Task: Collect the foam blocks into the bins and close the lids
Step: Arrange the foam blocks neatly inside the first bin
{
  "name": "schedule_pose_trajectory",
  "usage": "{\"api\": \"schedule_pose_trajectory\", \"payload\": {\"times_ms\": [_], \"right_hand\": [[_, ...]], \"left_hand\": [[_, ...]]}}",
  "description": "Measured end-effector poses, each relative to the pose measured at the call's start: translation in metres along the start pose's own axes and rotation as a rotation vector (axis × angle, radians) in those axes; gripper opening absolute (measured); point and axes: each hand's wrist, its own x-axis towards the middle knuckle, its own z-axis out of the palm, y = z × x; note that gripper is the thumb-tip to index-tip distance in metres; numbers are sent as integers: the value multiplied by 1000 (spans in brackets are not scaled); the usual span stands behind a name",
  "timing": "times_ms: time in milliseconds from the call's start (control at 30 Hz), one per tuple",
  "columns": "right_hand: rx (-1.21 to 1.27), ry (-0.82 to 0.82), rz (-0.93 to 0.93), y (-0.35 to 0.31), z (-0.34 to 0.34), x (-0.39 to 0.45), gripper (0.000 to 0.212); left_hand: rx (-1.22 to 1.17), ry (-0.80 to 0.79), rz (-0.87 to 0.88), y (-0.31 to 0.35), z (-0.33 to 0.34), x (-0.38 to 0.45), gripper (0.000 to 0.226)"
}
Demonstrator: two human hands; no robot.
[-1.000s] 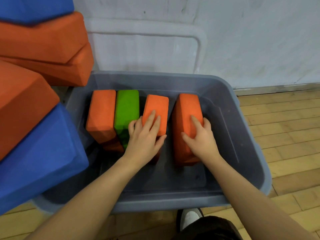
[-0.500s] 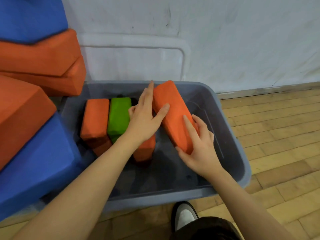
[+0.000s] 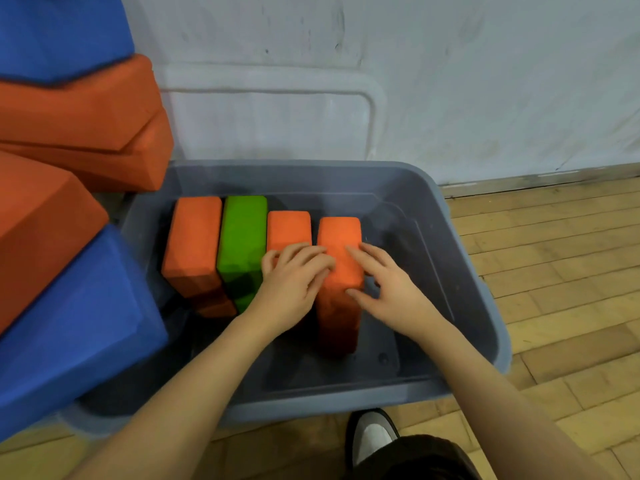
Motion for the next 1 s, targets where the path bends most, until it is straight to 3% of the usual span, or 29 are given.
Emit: {"api": "schedule_pose_trajectory", "payload": {"times_ms": [67,167,300,367,467,600,667,833,1000], "right_hand": [[-62,-65,32,2,4,-4,78],[-155,-25,106,-7,7,-5,82],[-215,-72,178,-14,17,3,98],[-171,-76,140,-14,20,8,90],[-140,2,72,-12,18,19,71],[-100,63,3,-6,21,30,67],[-65,37,13,3,24,35,69],[-163,-121,140,11,30,38,105],[-229,40,55,4,33,51,84]], "left_hand": [[35,-114,-59,-4,-2,-9,49],[138,-253,-138,-5,-8,-16,75],[259,-465,-175,-8,-19,-11,86],[294,-521,-143,-12,-28,-8,97],[428,-493,-129,-18,-27,-5,114],[518,-307,-109,-23,-13,-1,106],[544,-247,-73,-26,-12,5,98],[541,-261,-66,-31,-10,16,85],[497,-156,-25,-40,-2,13,90]]}}
